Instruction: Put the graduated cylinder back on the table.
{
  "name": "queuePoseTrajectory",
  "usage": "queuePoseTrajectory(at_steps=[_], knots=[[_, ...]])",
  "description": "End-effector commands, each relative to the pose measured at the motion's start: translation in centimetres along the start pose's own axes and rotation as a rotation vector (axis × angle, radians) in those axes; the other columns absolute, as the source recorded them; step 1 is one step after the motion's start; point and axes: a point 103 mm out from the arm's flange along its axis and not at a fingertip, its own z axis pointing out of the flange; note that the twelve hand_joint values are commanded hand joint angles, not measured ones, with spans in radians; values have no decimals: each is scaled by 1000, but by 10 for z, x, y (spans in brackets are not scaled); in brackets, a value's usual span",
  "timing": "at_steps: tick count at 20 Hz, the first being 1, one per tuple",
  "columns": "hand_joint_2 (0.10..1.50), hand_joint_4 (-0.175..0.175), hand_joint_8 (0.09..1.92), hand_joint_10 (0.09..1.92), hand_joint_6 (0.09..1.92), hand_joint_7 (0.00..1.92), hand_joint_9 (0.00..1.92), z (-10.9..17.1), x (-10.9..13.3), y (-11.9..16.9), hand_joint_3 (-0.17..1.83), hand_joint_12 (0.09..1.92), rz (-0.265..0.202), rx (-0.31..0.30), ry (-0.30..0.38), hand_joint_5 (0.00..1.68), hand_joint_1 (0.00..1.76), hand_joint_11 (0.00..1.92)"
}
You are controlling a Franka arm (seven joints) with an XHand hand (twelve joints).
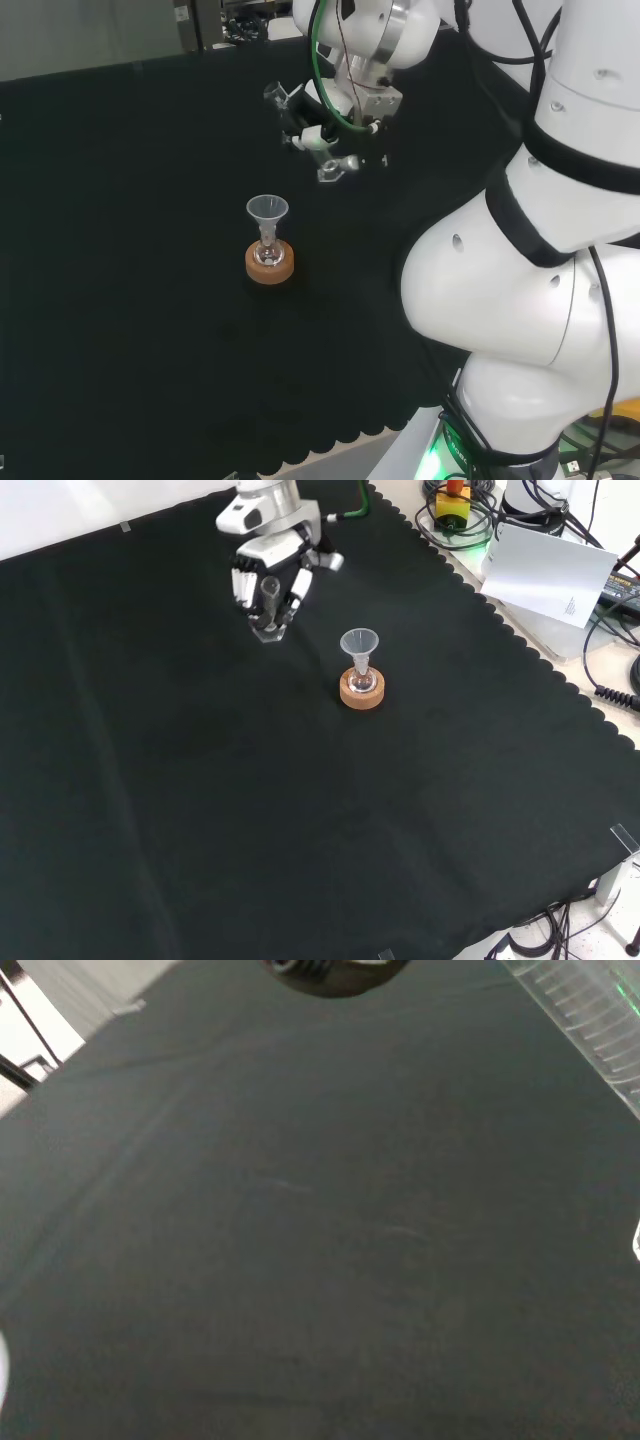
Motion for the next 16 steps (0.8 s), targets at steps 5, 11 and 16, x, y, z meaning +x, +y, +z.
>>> queuePoseTrajectory(at_steps=[5,11,16], knots=[[1067,16,714,87,979,1131,1462,41,-39,66,8,709,-61,-156,201,1059,1245,1235],[1076,4,769,87,1007,1090,1445,57,-45,87,11,725,-66,-164,260,1051,1242,1209],[1077,-2,777,87,1009,1082,1436,68,-52,96,11,727,-59,-173,308,1052,1241,1202]])
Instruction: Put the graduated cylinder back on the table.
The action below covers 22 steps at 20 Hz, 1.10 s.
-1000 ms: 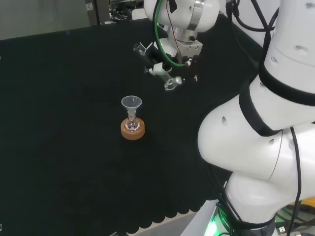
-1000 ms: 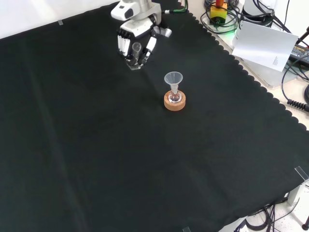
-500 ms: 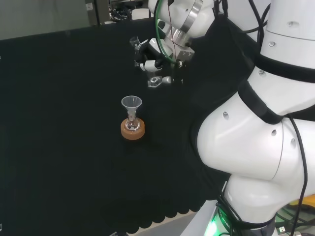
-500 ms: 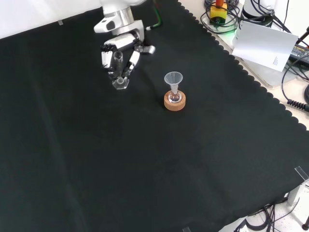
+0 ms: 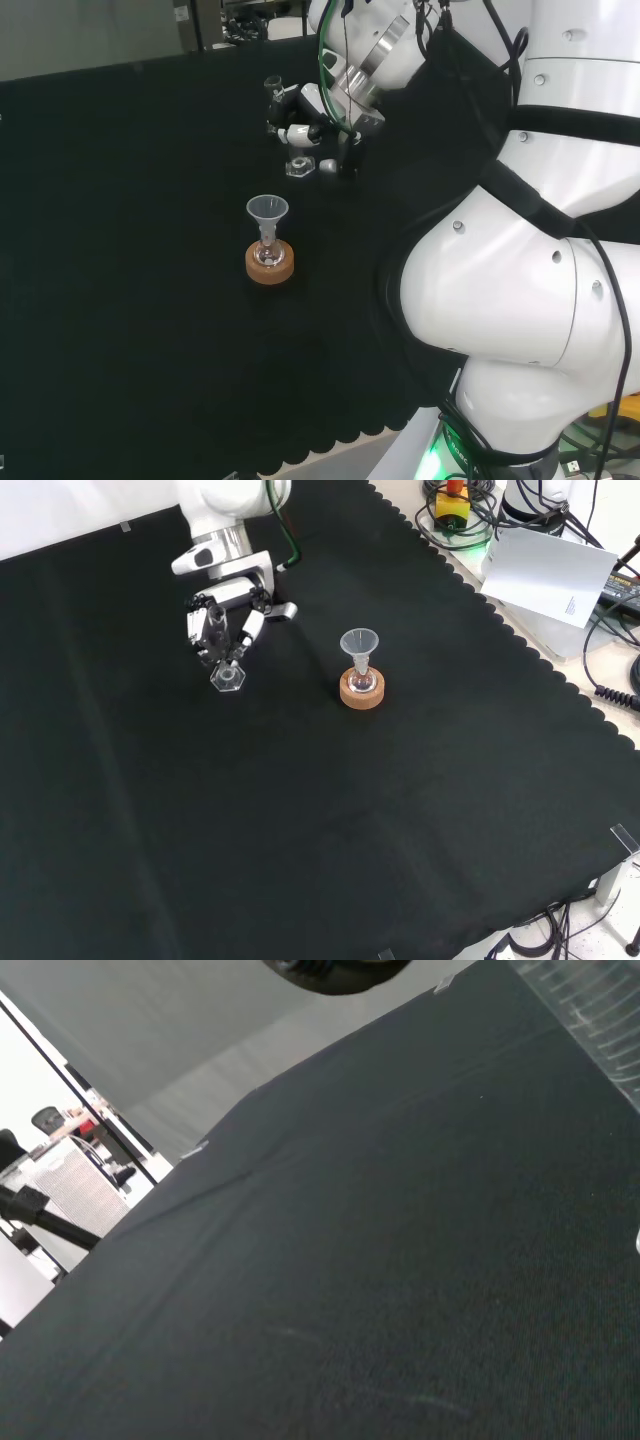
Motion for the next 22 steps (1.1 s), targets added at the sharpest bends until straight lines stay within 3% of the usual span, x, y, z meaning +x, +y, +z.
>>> queuePoseTrajectory(at_steps=[1,2,4,6,15,18,22], knots=[[1078,-4,779,87,1009,1080,1434,16,-14,10,11,727,-5,-2,84,1053,1242,1200],[1081,-8,795,87,1018,1068,1429,18,-16,11,12,732,-6,-1,99,1049,1241,1195],[1105,-118,947,87,1037,1011,1409,19,-20,12,12,753,1,-10,121,988,1250,1175],[1118,-162,1017,87,1053,982,1395,20,-24,13,9,766,-3,-22,143,958,1252,1159],[1143,-175,1097,87,1107,933,1345,21,-31,12,4,807,-17,-42,173,917,1245,1114],[1141,-175,711,87,1086,986,1322,21,-31,12,2,829,-25,-33,166,936,1165,1092],[1161,-175,582,87,1141,936,1266,19,-30,9,5,894,-53,1,158,887,1139,1024]])
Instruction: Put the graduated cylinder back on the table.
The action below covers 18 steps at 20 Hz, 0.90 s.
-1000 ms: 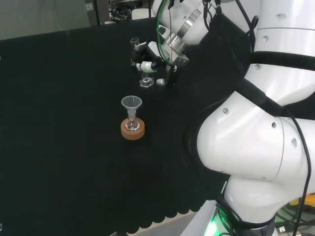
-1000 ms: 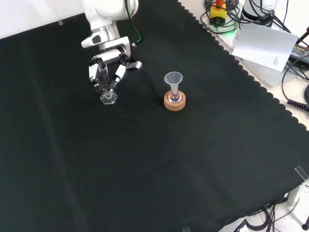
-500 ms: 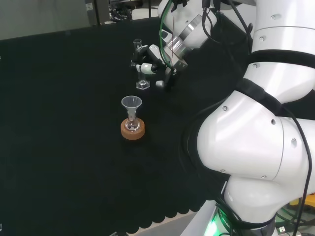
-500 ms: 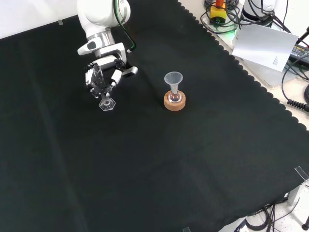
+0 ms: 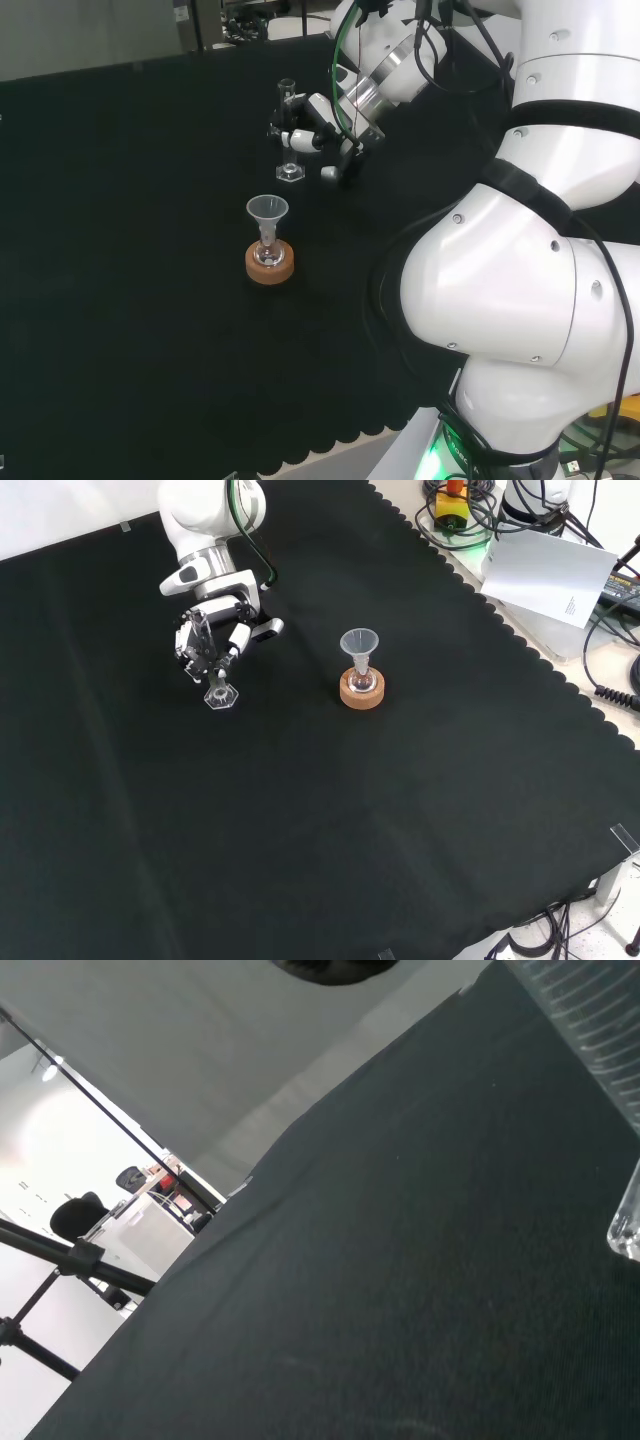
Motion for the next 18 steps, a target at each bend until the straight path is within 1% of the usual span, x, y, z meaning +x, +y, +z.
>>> queuePoseTrajectory(at_steps=[1,2,3,4,6,9,11,14,18], knots=[[1141,-138,582,87,1046,896,1245,-2,2,-3,-12,925,-29,48,-14,837,1143,980],[1116,-101,579,87,941,848,1218,-2,3,-4,-36,962,-31,56,-11,794,1137,925],[1094,-74,578,87,861,798,1180,-3,2,-5,-68,1007,-31,66,6,753,1118,857],[1080,-57,579,87,804,748,1136,-3,2,-5,-112,1058,-31,77,16,708,1091,779],[1046,-42,584,87,726,667,1056,-6,2,-6,-159,1158,-27,83,17,609,1028,632],[1004,-47,602,87,597,559,966,-10,4,-4,-174,1254,-16,101,18,454,958,489],[983,-52,618,87,501,482,911,-14,6,-2,-175,1290,-13,109,21,397,918,416],[967,-59,635,87,382,389,841,-24,10,-1,-175,1321,-13,105,8,363,876,329],[954,-64,639,87,292,325,789,-46,22,-1,-175,1338,-11,96,-25,344,834,271]])
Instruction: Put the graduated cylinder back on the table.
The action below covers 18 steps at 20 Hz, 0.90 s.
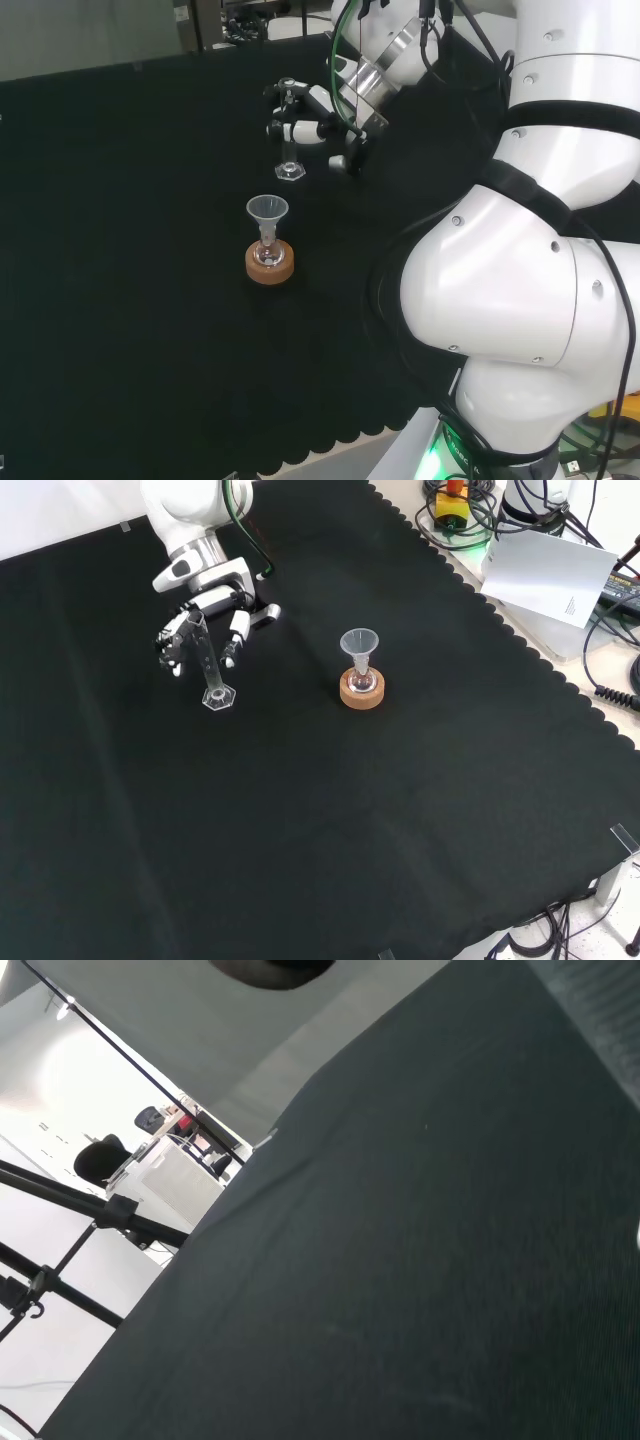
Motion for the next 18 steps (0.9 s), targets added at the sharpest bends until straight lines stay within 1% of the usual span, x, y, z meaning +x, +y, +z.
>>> queuePoseTrajectory(at_steps=[1,3,7,9,13,16,18], knots=[[951,-65,641,87,265,305,774,-32,16,-5,-175,1345,10,-6,-59,340,825,251],[946,-67,641,87,232,278,752,-45,25,-10,-175,1350,15,-17,-85,331,814,221],[941,-69,646,87,177,249,705,-75,47,-26,-175,1359,23,-59,-163,333,806,183],[941,-69,645,87,168,241,687,-91,61,-38,-175,1358,29,-65,-210,333,806,169],[941,-70,650,87,140,229,677,-124,88,-64,-175,1368,69,-78,-287,340,806,148],[941,-70,650,87,132,225,674,-145,113,-88,-175,1368,83,-86,-368,342,808,145],[942,-70,649,87,128,219,673,-156,130,-104,-175,1367,90,-79,-422,342,809,142]])
